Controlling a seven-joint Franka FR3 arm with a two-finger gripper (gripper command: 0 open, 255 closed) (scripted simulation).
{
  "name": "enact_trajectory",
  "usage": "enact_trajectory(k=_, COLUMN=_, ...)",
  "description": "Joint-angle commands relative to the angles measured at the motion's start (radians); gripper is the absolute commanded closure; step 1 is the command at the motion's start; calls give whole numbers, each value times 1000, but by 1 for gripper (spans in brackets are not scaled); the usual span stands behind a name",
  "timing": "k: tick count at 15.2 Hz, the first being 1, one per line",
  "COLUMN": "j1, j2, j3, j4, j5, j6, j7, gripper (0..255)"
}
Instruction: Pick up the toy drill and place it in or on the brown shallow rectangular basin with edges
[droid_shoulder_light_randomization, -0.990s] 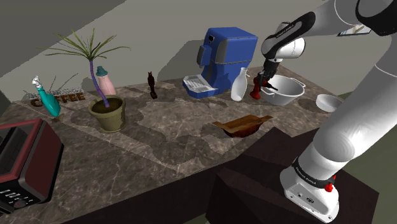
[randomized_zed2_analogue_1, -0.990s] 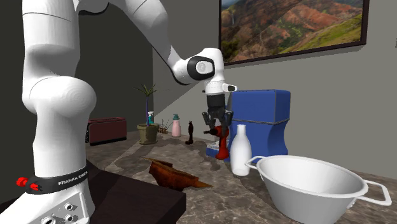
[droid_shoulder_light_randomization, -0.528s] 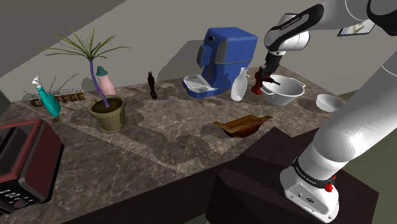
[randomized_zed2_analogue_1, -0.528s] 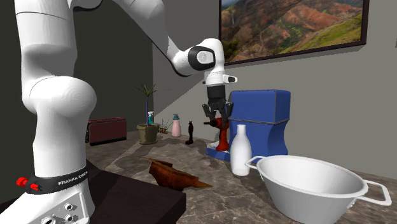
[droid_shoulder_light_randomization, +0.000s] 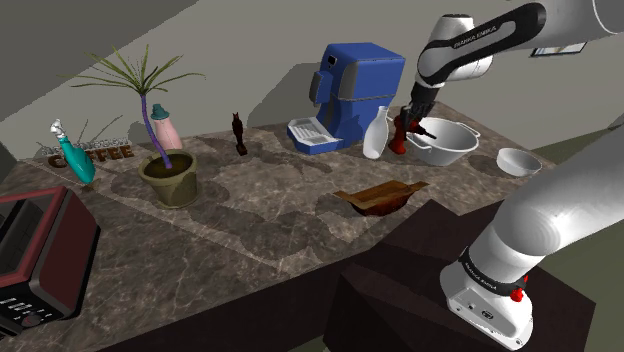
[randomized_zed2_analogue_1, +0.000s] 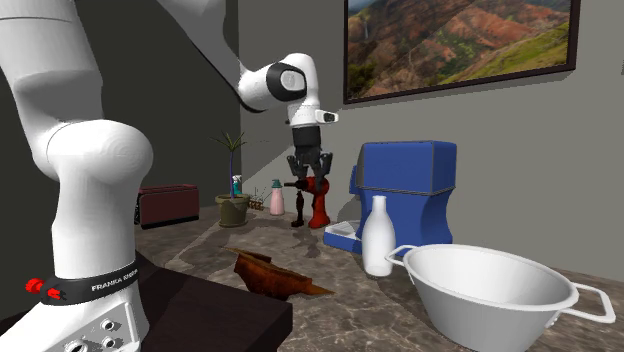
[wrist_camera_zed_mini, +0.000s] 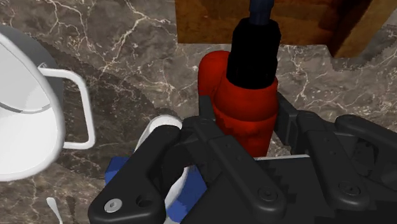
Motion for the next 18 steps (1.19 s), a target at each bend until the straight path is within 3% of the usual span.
enact_trajectory(k=1, j1=6, j2=-65, j3=39, j4=-42, j5=-18, j6=-25, j7=58, gripper=255)
enact_trajectory(k=7, j1=42, j2=-227, j3=163, j4=-140, j5=-14, j6=-104, j7=213, gripper=255)
enact_trajectory(k=18, j1=38, j2=-139, j3=147, j4=-230, j5=-27, j6=74, j7=222, gripper=255)
